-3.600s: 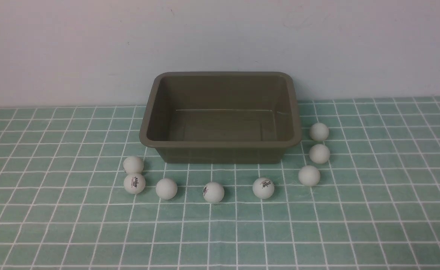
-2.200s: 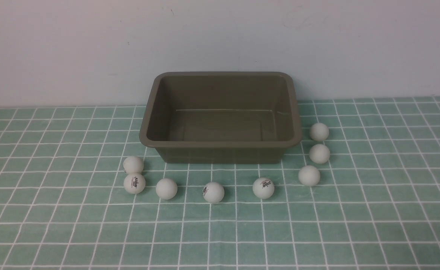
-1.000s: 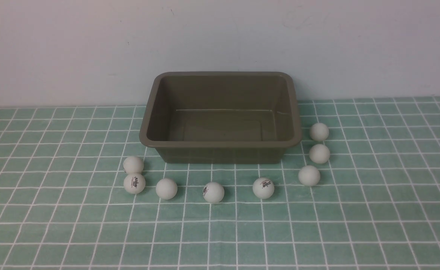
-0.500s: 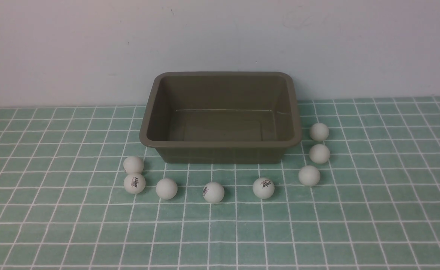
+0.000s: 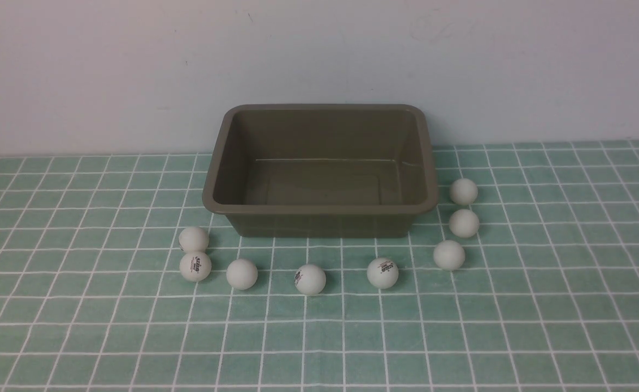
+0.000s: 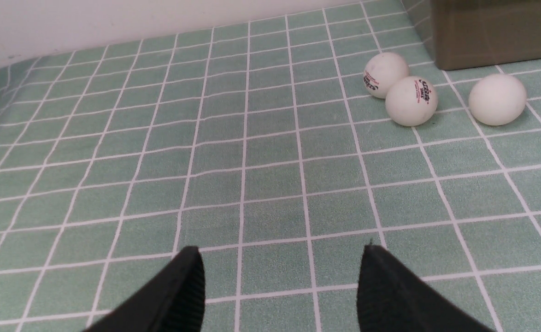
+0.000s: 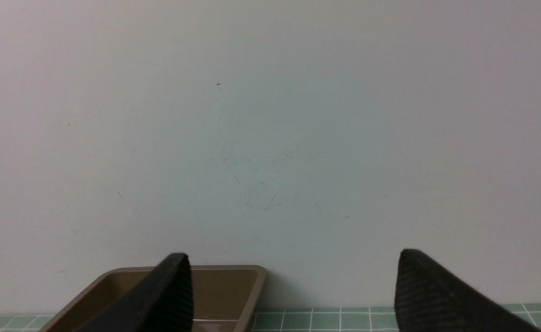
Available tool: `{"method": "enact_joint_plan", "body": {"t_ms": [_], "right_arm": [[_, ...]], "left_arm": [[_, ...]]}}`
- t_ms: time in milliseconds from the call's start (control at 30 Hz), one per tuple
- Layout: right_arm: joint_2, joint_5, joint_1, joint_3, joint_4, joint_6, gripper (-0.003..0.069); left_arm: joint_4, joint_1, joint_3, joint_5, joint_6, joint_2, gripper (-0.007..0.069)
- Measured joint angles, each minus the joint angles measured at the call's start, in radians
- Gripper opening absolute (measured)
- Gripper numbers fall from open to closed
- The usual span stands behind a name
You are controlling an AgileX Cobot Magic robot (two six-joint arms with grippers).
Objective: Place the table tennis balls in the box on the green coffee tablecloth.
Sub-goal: 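Reach for and grasp a ping pong ball on the table beside the basket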
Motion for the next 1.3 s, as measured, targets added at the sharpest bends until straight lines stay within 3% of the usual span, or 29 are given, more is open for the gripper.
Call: {"method": "enact_joint_plan", "body": {"t_ms": [333,500,700,867,967,1300], "right_arm": [[0.000,0.040,0.000,0.000,0.001,0.000,0.0531],[0.000,0.058,0.000,0.000,0.001,0.000,0.0531],[0.000,0.098,0.000,0.000,0.001,0.000,0.0531],[0.000,0.122,0.000,0.000,0.001,0.000,0.0531],[0.000,0.124,0.000,0.000,0.001,0.000,0.0531],[0.000,0.126,0.000,0.000,0.001,0.000,0.0531]], "left_arm": [[-0.044,0.000,0.004,-0.021,0.000,0.000,0.0405],[-0.259,0.000,0.010,-0.109,-0.023,0.000,0.0405],[-0.604,0.000,0.010,-0.269,-0.038,0.000,0.0405],[-0.824,0.000,0.010,-0.299,-0.040,0.000,0.0405],[-0.902,0.000,0.010,-0.302,-0.040,0.000,0.0405],[-0.960,0.000,0.010,-0.314,-0.035,0.000,0.0405]]}}
